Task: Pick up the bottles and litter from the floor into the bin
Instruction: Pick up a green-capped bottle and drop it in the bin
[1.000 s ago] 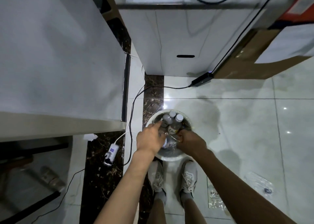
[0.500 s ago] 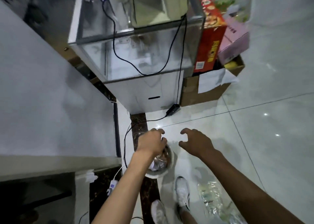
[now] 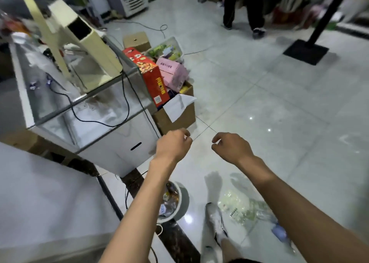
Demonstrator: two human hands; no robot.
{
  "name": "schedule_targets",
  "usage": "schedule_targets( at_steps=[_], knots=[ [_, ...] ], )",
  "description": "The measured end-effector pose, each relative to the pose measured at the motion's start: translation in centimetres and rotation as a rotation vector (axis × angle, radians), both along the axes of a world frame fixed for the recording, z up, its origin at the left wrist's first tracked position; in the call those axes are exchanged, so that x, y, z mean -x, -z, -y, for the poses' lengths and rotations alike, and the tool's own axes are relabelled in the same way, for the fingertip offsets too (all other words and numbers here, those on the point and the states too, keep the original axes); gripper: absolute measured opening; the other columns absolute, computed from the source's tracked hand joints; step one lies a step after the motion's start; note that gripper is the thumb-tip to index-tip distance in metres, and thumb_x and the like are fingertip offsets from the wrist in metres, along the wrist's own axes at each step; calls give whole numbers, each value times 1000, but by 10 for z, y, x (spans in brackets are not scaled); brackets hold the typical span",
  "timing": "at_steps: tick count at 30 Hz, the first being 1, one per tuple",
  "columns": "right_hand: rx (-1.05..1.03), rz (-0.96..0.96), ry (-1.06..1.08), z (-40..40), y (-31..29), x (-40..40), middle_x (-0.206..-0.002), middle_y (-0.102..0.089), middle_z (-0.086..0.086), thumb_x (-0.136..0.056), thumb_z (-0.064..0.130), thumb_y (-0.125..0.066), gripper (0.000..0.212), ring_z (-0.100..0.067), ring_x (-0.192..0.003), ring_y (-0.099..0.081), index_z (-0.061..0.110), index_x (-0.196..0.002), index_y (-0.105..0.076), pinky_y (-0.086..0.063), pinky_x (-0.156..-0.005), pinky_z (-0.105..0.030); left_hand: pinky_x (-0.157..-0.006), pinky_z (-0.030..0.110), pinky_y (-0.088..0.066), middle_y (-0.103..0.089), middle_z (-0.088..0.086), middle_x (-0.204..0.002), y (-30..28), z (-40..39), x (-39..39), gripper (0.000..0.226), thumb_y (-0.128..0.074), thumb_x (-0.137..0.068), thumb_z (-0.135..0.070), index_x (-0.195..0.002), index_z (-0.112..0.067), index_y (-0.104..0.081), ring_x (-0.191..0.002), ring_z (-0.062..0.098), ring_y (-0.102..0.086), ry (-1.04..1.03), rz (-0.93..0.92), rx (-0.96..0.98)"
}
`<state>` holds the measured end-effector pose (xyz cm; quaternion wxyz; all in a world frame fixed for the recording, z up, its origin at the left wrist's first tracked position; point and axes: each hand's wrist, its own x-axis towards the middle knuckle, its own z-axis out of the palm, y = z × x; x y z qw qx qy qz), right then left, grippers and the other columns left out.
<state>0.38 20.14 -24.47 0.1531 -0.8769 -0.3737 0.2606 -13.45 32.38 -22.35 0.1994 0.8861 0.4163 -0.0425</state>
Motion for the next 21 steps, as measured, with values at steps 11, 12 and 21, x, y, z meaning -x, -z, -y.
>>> schedule_targets(
  at_steps=[11,12,21],
  knots=[
    [-132,100,459,229,-52,-46,-96,-70,9,-85,32,-55,18,-18,-95,-62,31,-96,-70,-47,-77,-29,-76,30,-44,-70,-7,-110,-42,172,-83,28,-48,-92,-31,-111,-33,-67,-102,22,-63,301,167,22],
    [-130,104,484,246,-52,-51,-97,-70,9,-85,32,-55,19,-18,-95,-62,31,-97,-70,-48,-78,-29,-74,29,-41,-70,-8,-109,-42,188,-92,27,-47,-92,-31,-111,-33,-67,-101,21,-63,333,167,25],
    [-69,49,692,392,-25,-100,-93,-70,10,-81,34,-56,18,-18,-89,-63,31,-92,-70,-46,-73,-27,-74,28,-37,-69,-14,-102,-26,316,-174,25,-48,-92,-31,-108,-32,-68,-93,15,-61,476,202,93]
  ],
)
